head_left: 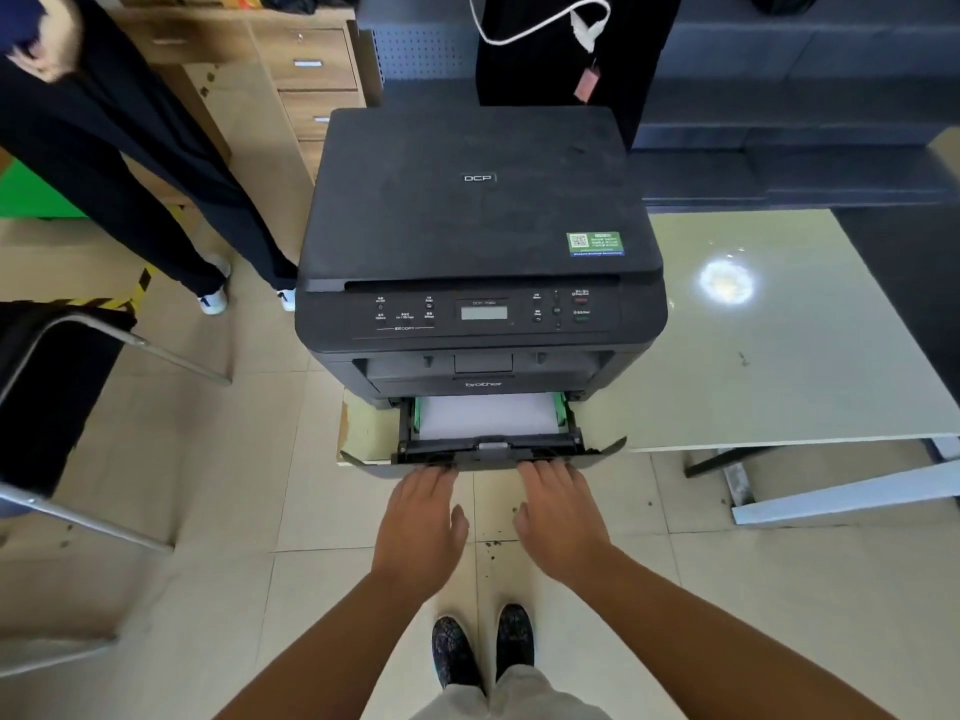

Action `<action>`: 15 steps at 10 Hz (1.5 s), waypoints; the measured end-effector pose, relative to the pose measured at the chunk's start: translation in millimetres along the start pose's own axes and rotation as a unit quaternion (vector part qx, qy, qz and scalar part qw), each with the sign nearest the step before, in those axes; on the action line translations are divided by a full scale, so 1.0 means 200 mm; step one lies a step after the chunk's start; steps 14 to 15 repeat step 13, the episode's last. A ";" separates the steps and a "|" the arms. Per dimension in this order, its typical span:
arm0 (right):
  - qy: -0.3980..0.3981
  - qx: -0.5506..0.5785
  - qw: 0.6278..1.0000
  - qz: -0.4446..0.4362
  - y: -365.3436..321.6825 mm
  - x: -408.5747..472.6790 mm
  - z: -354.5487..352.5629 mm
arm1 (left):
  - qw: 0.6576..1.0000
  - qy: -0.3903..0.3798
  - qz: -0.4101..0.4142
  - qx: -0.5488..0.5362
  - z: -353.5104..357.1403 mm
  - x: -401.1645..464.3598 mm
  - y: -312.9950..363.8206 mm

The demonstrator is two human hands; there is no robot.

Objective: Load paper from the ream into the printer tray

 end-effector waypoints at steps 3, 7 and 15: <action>0.000 0.012 1.000 -0.014 0.02 0.27 -0.14 | 0.999 -0.027 -0.039 -0.017 -0.10 0.27 -0.05; -0.003 0.008 1.000 -0.006 0.00 0.32 -0.15 | 0.999 -0.047 0.000 -0.012 -0.06 0.27 -0.06; -0.112 0.066 0.992 0.000 0.13 0.20 -0.18 | 0.997 -0.066 0.001 -0.027 -0.06 0.04 -0.13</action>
Point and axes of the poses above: each hand's wrist, its own x-axis towards the middle knuckle, its own z-axis out of the palm, y = z × x, the point moved 4 cm from there along x, towards the middle knuckle, and after that the axes turned 8 degrees about x, right-handed, at the moved point
